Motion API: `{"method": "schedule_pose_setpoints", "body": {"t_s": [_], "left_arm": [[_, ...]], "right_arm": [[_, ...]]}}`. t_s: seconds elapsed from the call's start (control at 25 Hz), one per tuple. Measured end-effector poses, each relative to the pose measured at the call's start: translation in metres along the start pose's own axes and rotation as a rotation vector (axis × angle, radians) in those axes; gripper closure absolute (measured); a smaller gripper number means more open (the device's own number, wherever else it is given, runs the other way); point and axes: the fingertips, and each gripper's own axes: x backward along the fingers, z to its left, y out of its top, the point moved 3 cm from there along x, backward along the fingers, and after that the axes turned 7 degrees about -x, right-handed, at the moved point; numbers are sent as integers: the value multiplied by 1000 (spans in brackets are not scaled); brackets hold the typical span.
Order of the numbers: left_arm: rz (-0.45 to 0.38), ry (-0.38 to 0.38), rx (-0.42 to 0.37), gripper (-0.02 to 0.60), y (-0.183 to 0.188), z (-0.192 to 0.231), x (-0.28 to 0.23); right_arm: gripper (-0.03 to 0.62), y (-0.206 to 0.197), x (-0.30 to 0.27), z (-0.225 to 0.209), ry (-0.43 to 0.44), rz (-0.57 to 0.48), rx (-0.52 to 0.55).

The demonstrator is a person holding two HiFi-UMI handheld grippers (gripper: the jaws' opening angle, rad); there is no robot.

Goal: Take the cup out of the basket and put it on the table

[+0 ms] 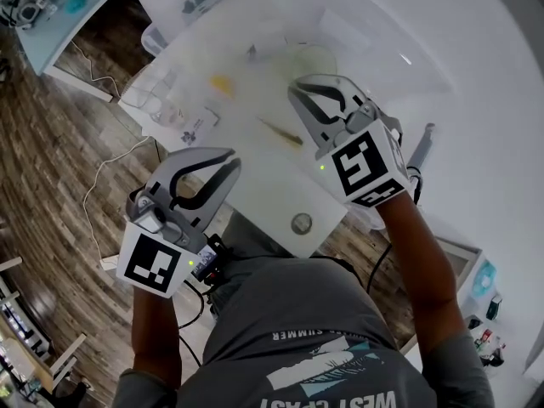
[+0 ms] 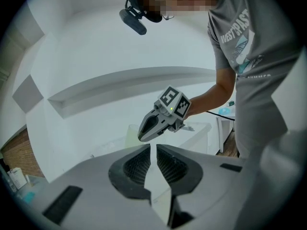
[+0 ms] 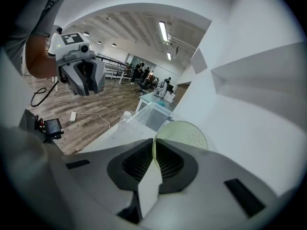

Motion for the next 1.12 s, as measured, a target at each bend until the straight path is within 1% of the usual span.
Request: {"method": "schedule_pose_setpoints", "body": {"t_s": [0.28, 0.4, 0.52, 0.76, 1.0, 1.12], "left_arm": [[24, 25, 5, 537, -6, -10, 7], [33, 34, 3, 566, -6, -14, 9], [43, 34, 4, 571, -7, -19, 10], [60, 21, 13, 572, -12, -31, 11], [72, 23, 28, 572, -18, -42, 13], [78, 27, 37, 572, -22, -46, 17]], "right_arm": [[562, 15, 36, 35, 28, -56, 16], [562, 18, 50, 47, 41, -73, 18], [562, 20, 61, 60, 50, -98, 6], [562, 15, 73, 87, 99, -103, -6], [562, 15, 81, 109, 132, -118, 10], [562, 16, 84, 124, 163, -123, 19]]}}
